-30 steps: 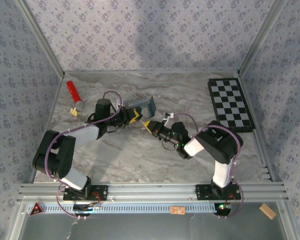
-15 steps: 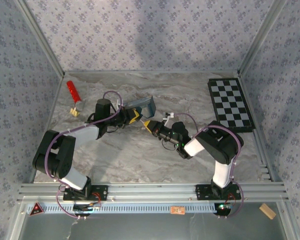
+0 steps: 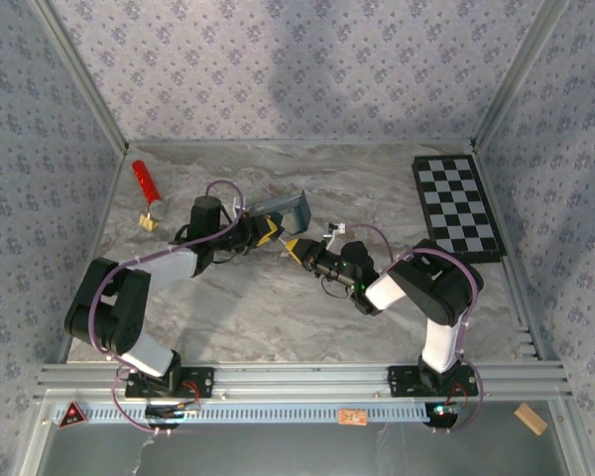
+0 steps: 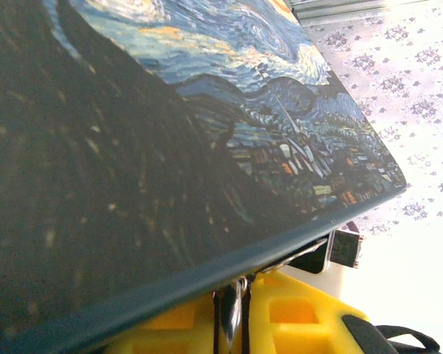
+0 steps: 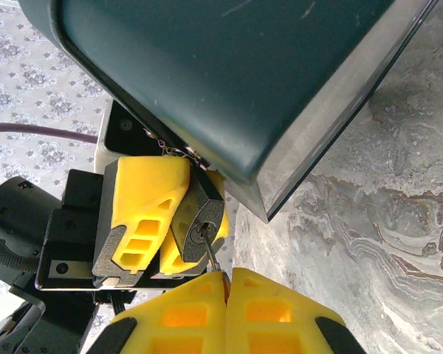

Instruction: Unlock a padlock with a key

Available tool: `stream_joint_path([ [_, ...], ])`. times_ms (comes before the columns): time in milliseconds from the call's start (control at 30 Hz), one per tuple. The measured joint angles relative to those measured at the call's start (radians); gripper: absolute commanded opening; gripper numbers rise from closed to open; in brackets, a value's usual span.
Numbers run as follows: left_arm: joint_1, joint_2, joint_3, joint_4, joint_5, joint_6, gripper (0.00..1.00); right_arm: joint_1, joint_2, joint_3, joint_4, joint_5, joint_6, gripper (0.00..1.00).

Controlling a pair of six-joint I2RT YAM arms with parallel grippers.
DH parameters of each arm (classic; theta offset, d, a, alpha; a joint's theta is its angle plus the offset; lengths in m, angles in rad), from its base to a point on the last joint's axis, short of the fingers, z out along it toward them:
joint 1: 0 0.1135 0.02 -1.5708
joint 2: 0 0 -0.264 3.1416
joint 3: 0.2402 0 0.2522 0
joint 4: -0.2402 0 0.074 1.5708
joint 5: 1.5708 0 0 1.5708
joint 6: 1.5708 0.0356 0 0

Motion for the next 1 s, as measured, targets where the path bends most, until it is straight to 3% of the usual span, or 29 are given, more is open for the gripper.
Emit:
stream_joint_path([
  [1000,-0.024,-0.045,-0.002,-0.018,-0.051,0.019,0.0,-0.008,-0.008,-0.003,0.015,0.004,0.05,0.0],
])
